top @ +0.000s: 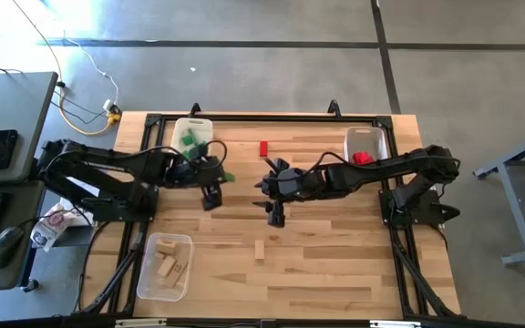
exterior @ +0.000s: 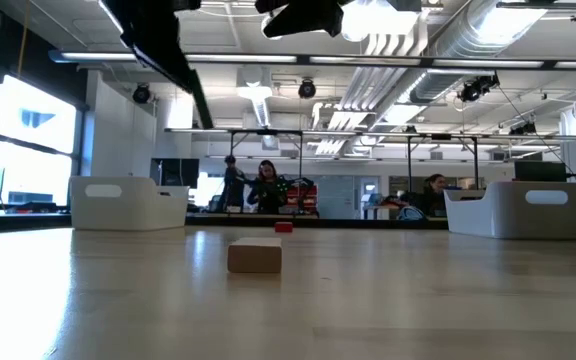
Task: Sort & place blocks by color
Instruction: Put the green block into the white bin
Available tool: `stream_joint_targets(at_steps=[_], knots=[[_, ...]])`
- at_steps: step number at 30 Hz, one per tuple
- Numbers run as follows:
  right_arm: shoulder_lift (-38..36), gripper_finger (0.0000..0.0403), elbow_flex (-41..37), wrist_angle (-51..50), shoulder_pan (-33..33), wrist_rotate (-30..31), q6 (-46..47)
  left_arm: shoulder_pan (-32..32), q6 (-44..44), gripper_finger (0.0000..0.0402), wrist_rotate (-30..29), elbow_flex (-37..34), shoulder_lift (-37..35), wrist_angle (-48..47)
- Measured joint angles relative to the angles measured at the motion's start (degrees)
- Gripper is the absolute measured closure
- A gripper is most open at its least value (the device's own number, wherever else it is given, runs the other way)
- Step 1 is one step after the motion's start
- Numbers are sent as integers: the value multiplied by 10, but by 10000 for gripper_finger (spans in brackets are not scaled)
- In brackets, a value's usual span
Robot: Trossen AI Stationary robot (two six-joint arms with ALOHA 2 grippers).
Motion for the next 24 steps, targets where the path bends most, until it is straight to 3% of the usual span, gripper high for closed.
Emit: stream_joint_targets(at_steps=[14, 24], knots=[[-1, 180, 0, -18, 0, 17, 10, 114, -45, 319, -113, 0, 0, -107], [-1, 180, 0, -20, 0, 15, 21, 232, -89, 318, -123, 0, 0, -129]])
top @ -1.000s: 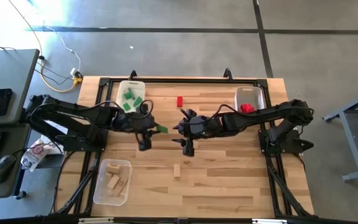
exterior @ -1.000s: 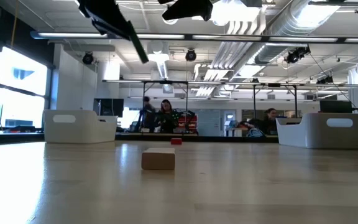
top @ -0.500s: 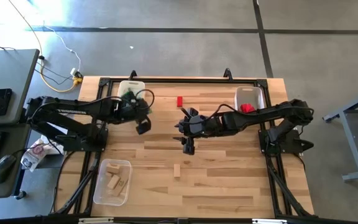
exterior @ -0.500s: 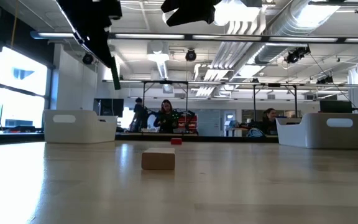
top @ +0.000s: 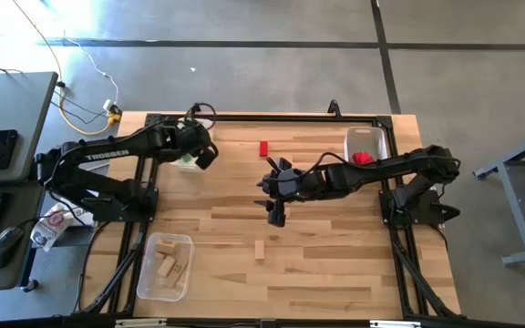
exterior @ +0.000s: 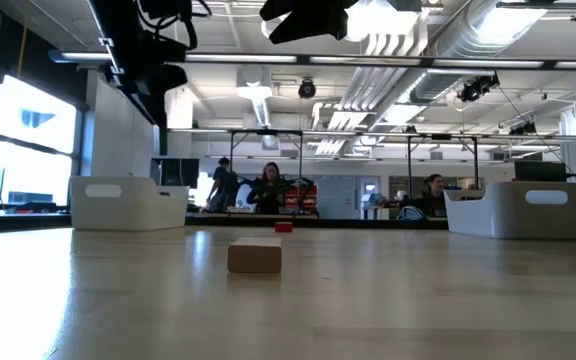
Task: Sort & place blocks by color
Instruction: Put the green block into the white bin
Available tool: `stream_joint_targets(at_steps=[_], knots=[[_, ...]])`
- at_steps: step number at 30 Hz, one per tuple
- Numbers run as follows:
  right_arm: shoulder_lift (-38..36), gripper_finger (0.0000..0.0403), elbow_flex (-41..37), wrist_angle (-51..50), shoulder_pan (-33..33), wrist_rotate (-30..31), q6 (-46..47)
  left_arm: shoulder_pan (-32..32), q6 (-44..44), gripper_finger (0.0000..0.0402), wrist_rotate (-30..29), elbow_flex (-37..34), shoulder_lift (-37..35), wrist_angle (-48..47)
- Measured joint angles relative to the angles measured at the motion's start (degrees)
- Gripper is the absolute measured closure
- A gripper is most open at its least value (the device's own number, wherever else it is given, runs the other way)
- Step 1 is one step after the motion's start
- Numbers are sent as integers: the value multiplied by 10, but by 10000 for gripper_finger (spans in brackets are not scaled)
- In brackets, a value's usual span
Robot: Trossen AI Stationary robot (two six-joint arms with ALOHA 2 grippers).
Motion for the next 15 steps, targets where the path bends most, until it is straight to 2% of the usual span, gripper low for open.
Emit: stream_joint_targets(at_steps=[6, 15], knots=[[0, 180, 0, 0, 0, 0, 1, 57, -6, 318, 61, -8, 0, 0], [0, 180, 0, 0, 0, 0, 1, 116, -4, 317, 108, -85, 0, 22]])
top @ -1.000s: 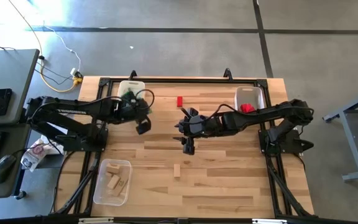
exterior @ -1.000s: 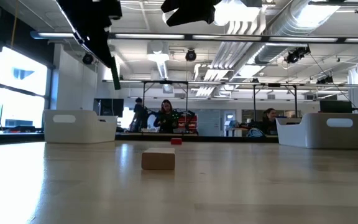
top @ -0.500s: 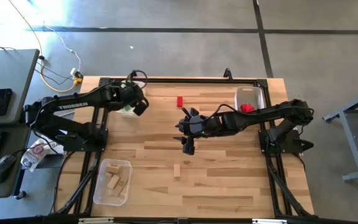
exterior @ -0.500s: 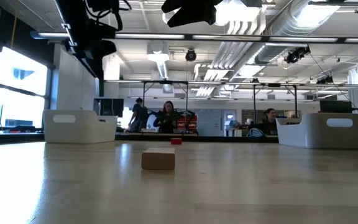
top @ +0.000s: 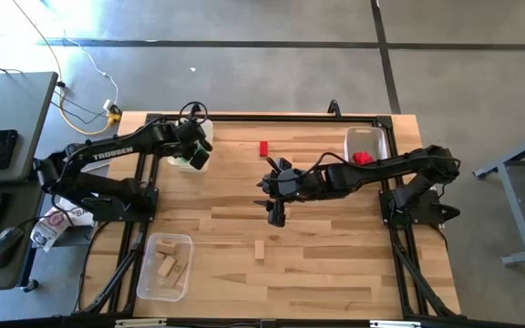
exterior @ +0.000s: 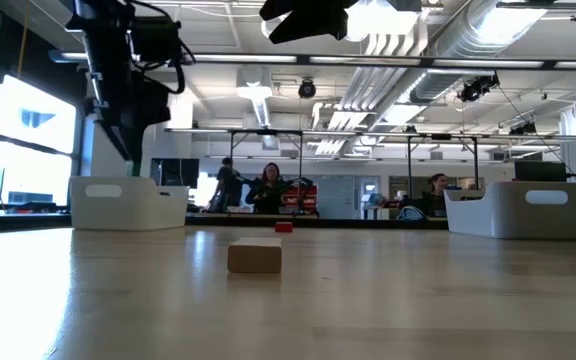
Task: Sort & place blocks by color
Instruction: Put the green block into the white bin, then put the red block into the gray bin
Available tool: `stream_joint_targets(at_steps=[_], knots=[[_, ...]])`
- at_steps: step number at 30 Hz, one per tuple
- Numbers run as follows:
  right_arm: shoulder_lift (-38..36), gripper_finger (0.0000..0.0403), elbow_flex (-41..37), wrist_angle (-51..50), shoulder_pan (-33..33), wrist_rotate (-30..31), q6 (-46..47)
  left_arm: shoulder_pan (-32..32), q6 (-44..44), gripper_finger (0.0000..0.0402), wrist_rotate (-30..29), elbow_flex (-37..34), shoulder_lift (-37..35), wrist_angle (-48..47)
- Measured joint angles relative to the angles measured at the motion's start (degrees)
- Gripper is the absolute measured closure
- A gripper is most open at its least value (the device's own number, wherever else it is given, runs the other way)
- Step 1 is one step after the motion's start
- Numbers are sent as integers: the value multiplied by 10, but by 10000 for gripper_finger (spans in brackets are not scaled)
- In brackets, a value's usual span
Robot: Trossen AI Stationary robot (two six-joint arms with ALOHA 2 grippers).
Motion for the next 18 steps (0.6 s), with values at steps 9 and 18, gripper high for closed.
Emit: stream_joint_targets(at_steps=[9, 18], knots=[[0, 180, 0, 0, 0, 0, 10, 24, 0, 306, 38, -39, 0, 57], [0, 180, 0, 0, 0, 0, 13, 28, 36, 252, -13, -40, 0, 86]])
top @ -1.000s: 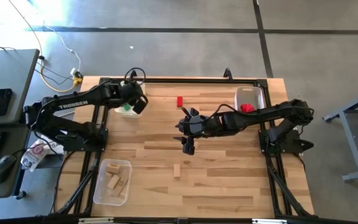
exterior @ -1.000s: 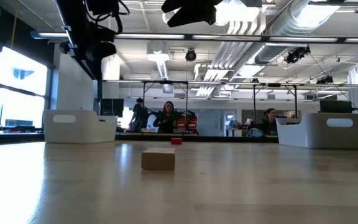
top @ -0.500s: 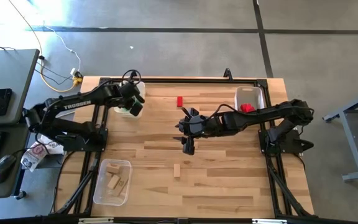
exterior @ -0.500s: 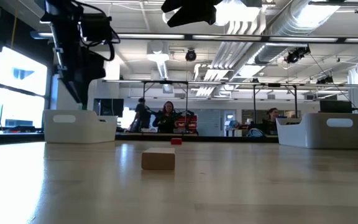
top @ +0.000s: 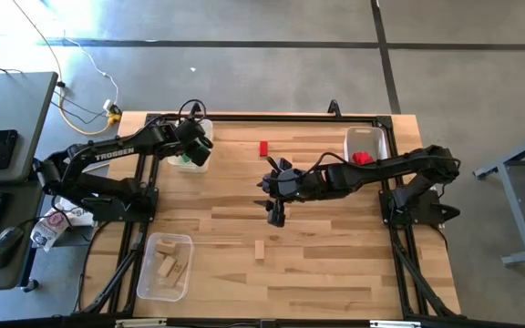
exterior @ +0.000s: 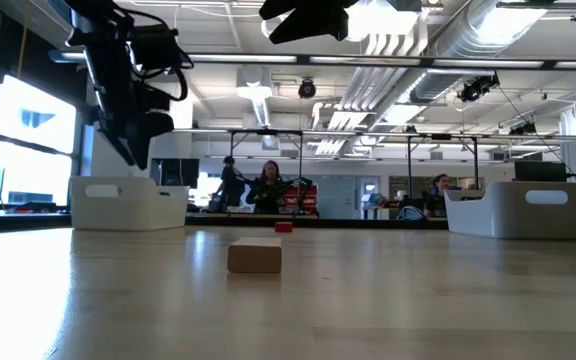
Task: Sort & place blocks by color
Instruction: Put the red block into the gray bin
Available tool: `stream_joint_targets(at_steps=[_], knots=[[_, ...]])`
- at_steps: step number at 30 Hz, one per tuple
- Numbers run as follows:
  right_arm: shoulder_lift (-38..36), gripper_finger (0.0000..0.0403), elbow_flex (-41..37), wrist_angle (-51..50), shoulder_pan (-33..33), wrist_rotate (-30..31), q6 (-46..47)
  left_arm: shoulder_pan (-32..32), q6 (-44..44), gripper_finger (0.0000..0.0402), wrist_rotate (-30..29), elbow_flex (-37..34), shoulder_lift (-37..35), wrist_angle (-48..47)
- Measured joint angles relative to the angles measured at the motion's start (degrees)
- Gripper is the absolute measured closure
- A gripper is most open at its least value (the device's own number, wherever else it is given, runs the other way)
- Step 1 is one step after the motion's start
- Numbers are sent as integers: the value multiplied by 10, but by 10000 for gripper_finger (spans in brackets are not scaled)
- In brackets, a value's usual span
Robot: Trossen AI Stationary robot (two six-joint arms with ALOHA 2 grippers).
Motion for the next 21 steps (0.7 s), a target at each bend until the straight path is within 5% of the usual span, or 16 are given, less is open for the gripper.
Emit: stream_joint_targets(at_steps=[11, 21], knots=[[0, 181, 0, 0, 0, 0, -4, 0, 21, 197, -9, 0, 0, 75], [0, 181, 0, 0, -3, 68, -4, -10, 10, 190, 157, 0, 0, 180]])
